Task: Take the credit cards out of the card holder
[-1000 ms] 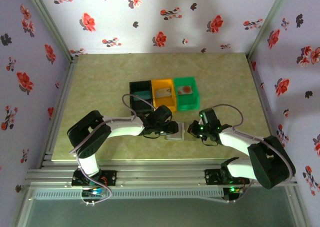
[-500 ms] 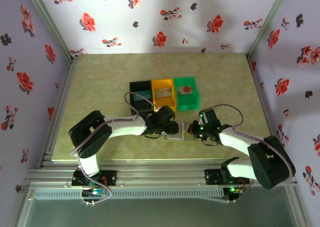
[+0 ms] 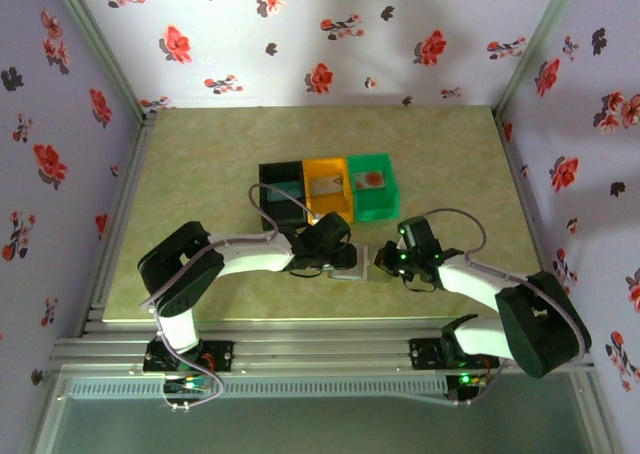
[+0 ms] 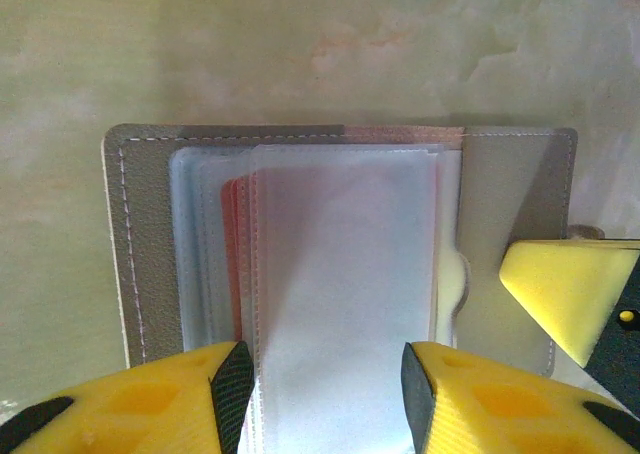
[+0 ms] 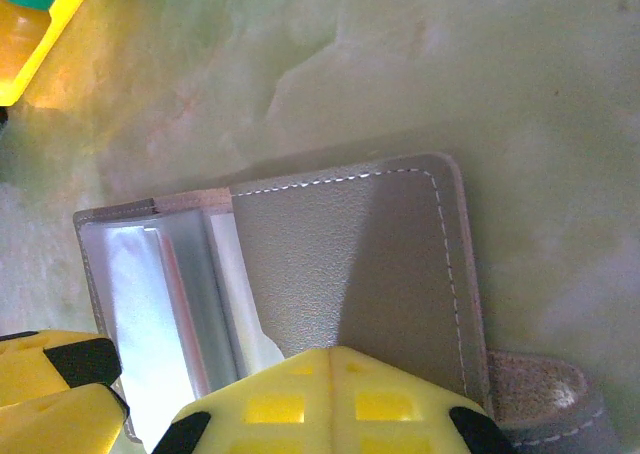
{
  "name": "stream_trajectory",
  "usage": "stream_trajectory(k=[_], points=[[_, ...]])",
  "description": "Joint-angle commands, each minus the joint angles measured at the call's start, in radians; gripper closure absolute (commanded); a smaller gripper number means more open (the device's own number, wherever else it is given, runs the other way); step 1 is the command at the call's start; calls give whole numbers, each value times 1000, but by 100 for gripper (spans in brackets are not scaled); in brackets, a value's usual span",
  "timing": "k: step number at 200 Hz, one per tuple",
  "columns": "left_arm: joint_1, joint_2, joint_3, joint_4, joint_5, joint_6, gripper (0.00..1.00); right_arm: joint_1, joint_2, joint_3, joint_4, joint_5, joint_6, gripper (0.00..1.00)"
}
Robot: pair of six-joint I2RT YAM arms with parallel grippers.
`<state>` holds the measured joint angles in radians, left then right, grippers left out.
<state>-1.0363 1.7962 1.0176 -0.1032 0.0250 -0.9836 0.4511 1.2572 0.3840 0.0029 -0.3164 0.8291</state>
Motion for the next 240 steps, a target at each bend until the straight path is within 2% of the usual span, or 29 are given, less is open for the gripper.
stream_trajectory(k=[1, 39, 109, 191, 240], points=[[-5, 6, -11, -53, -45, 30, 51, -5, 11, -19, -18, -6, -10, 100], [-11, 9, -8, -44, -48, 33, 52, -5, 20, -20, -10, -11, -10, 100], [-20, -3, 4, -115, -132, 55, 54, -5, 21, -23, -9, -6, -11, 100], [-28, -10, 9, -69, -101, 48, 54, -4, 29, -25, -2, -12, -7, 100], [-28, -45, 6, -67, -103, 48, 58, -5, 28, -29, -3, -11, -7, 100]])
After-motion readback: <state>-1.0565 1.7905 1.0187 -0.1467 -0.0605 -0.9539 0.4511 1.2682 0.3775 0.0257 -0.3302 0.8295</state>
